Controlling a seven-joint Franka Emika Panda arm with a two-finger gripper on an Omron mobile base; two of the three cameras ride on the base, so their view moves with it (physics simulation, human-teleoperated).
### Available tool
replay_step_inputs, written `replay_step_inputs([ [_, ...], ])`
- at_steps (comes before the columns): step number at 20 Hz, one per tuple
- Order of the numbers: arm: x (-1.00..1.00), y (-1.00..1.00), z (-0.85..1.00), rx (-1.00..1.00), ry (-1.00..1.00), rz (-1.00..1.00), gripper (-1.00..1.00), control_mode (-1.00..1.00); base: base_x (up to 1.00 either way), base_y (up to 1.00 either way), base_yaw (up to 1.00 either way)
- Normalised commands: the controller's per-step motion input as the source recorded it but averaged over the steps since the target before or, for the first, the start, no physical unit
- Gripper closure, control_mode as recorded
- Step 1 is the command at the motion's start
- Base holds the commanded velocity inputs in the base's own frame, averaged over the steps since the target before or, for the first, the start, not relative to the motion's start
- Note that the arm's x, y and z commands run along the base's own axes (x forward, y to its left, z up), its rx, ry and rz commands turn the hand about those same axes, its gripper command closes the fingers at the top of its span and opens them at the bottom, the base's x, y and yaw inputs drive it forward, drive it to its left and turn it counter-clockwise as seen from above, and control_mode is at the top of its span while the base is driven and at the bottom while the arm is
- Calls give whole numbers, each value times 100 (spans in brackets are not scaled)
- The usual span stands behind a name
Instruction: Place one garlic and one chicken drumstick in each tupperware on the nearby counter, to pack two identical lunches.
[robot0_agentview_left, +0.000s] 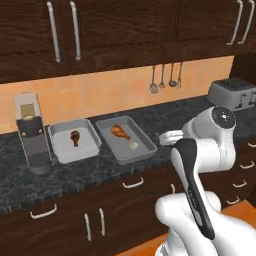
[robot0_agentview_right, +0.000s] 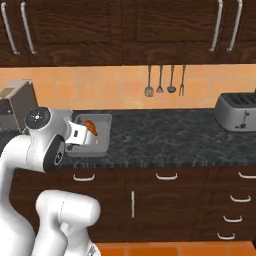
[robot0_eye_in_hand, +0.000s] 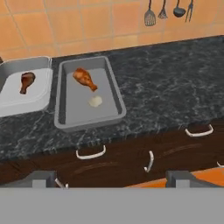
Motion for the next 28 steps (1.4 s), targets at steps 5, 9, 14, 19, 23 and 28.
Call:
replay_step_inputs([
  [5,0,0,0,0,0,0,-100,100,0,-100,-15],
  [9,0,0,0,0,0,0,-100,100,-6,-100,-11],
  [14,0,0,0,0,0,0,-100,100,-56,-100,-1],
  [19,0,0,0,0,0,0,-100,100,-36,-100,0],
  [23,0,0,0,0,0,0,-100,100,11,-100,0],
  [28,0,0,0,0,0,0,-100,100,32,-100,5],
])
